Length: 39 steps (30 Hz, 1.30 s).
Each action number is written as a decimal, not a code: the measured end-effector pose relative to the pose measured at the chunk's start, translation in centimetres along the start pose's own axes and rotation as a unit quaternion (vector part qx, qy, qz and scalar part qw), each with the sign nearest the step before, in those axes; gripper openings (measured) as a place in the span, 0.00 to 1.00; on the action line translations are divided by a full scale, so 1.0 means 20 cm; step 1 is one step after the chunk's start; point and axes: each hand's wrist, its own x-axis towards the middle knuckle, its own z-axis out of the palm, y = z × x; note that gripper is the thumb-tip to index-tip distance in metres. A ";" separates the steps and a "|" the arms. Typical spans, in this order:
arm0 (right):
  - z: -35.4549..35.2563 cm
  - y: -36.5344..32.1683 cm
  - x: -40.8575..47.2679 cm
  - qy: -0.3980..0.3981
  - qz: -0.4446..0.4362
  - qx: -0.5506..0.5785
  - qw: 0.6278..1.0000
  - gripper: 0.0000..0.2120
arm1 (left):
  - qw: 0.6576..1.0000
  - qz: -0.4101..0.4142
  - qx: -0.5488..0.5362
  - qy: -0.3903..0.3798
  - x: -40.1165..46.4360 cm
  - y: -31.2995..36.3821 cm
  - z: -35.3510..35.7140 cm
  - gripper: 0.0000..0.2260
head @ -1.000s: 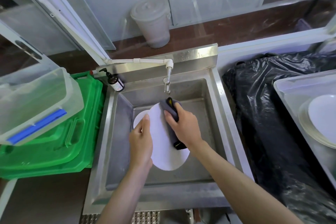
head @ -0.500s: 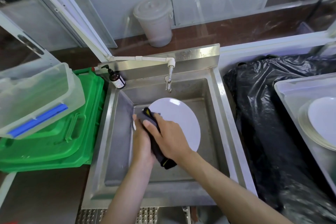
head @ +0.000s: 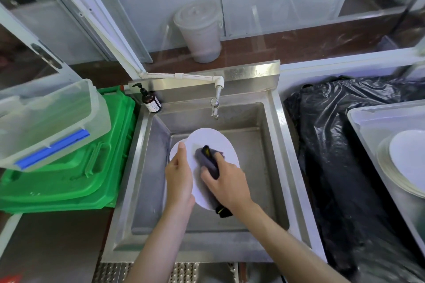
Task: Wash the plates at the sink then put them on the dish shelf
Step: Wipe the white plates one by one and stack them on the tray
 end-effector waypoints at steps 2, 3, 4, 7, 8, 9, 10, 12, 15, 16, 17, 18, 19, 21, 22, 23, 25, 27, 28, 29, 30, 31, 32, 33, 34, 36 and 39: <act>0.03 -0.04 0.00 0.034 -0.032 0.008 0.999 0.12 | 1.000 0.004 0.001 -0.003 0.00 -0.01 0.00 0.16; 0.05 -0.04 0.03 0.058 -0.023 0.020 0.998 0.13 | 1.000 0.010 0.000 -0.005 0.01 -0.01 -0.01 0.18; 0.06 -0.04 0.05 0.084 -0.007 0.041 0.996 0.15 | 1.000 0.020 0.012 -0.006 0.01 -0.02 -0.01 0.21; 0.04 -0.03 0.12 0.101 0.131 0.214 0.963 0.18 | 0.993 0.087 0.081 -0.012 -0.03 -0.02 0.01 0.23; 0.03 -0.04 0.13 0.082 0.183 0.270 0.942 0.17 | 0.987 0.114 0.114 -0.013 -0.04 -0.03 0.02 0.21; 0.03 -0.04 0.13 0.056 0.230 0.311 0.920 0.18 | 0.979 0.147 0.143 -0.016 -0.07 -0.03 0.03 0.18; 0.03 -0.05 0.13 0.025 0.272 0.358 0.893 0.23 | 0.968 0.182 0.174 -0.022 -0.09 -0.05 0.03 0.14; 0.02 -0.06 0.12 -0.028 0.336 0.480 0.810 0.39 | 0.937 0.239 0.254 -0.024 -0.12 -0.07 0.04 0.13; -0.03 -0.06 0.11 -0.085 0.316 0.590 0.738 0.37 | 0.872 0.297 0.387 -0.026 -0.11 -0.14 0.02 0.26; -0.05 -0.06 0.11 -0.094 0.308 0.597 0.735 0.30 | 0.851 0.308 0.425 -0.027 -0.09 -0.16 0.02 0.27; -0.05 -0.05 0.11 -0.091 0.310 0.588 0.742 0.25 | 0.833 0.319 0.450 -0.037 -0.07 -0.18 0.01 0.27; -0.05 -0.05 0.11 -0.083 0.316 0.575 0.750 0.23 | 0.820 0.332 0.463 -0.053 -0.06 -0.20 0.00 0.26; -0.03 -0.03 0.12 -0.073 0.319 0.561 0.760 0.21 | 0.816 0.336 0.463 -0.078 -0.04 -0.21 -0.01 0.26; -0.02 0.01 0.11 -0.048 0.321 0.542 0.775 0.17 | 0.832 0.317 0.433 -0.142 0.00 -0.24 -0.05 0.29; -0.02 0.04 0.10 -0.038 0.322 0.541 0.776 0.15 | 0.842 0.305 0.412 -0.169 0.03 -0.25 -0.07 0.28; -0.02 0.07 0.10 -0.032 0.320 0.543 0.776 0.14 | 0.851 0.295 0.391 -0.189 0.06 -0.25 -0.09 0.26; -0.04 0.11 0.08 -0.026 0.312 0.550 0.774 0.14 | 0.872 0.301 0.353 -0.158 0.15 -0.26 -0.11 0.21; -0.06 0.13 0.08 -0.029 0.301 0.555 0.775 0.14 | 0.895 0.294 0.332 -0.047 0.24 -0.26 -0.13 0.20; -0.08 0.13 0.07 -0.037 0.294 0.560 0.774 0.14 | 0.920 0.250 0.302 -0.003 0.27 -0.25 -0.14 0.23; -0.09 0.14 0.07 -0.048 0.286 0.563 0.774 0.15 | 0.953 0.179 0.246 0.018 0.27 -0.22 -0.14 0.26; -0.10 0.15 0.07 -0.057 0.276 0.564 0.776 0.16 | 0.979 0.098 0.175 0.020 0.27 -0.20 -0.15 0.28; -0.11 0.16 0.07 -0.063 0.264 0.556 0.786 0.18 | 0.994 0.029 0.100 0.015 0.28 -0.18 -0.15 0.28; -0.11 0.18 0.07 -0.067 0.251 0.542 0.799 0.20 | 0.999 -0.023 0.035 0.001 0.30 -0.18 -0.16 0.26; -0.12 0.19 0.07 -0.069 0.241 0.524 0.814 0.22 | 0.998 -0.066 -0.012 -0.021 0.32 -0.18 -0.17 0.23; -0.12 0.20 0.08 -0.072 0.236 0.508 0.825 0.23 | 0.993 -0.100 -0.045 -0.050 0.33 -0.18 -0.18 0.20; -0.12 0.23 0.08 -0.065 0.252 0.477 0.839 0.22 | 0.985 -0.128 -0.081 -0.088 0.35 -0.19 -0.20 0.19; -0.10 0.27 0.09 -0.028 0.278 0.385 0.880 0.18 | 0.988 -0.099 -0.089 -0.079 0.34 -0.18 -0.20 0.19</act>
